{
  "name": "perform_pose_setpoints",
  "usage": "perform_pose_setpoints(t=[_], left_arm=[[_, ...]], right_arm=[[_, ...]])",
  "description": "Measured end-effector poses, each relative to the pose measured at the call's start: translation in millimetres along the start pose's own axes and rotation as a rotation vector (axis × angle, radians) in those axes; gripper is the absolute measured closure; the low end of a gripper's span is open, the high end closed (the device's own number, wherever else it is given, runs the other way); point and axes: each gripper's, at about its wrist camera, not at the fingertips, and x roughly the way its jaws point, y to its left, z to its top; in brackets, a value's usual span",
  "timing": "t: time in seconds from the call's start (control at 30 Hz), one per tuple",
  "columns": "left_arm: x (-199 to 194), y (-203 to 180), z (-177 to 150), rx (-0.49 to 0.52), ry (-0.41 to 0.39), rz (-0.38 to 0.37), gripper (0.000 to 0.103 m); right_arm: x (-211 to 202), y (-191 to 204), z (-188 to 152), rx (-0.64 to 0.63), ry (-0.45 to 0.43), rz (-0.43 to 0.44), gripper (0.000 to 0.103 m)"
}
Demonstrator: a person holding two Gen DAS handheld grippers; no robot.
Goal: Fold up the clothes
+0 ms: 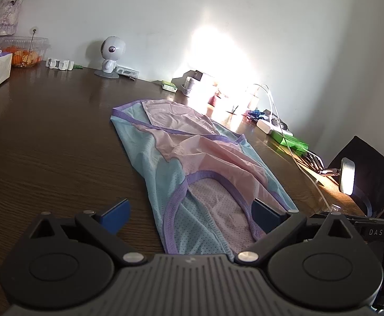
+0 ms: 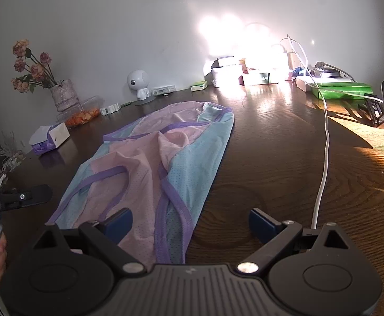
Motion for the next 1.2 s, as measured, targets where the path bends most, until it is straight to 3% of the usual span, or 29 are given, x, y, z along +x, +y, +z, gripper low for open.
perform_pose_setpoints(t=[1.2], left_arm=[[2.6,1.1,-0.6,-0.004,-0.009,0.045,0.004]], right_arm=[[3.0,2.5,0.5,-0.006,0.009,-0.029,0.012]])
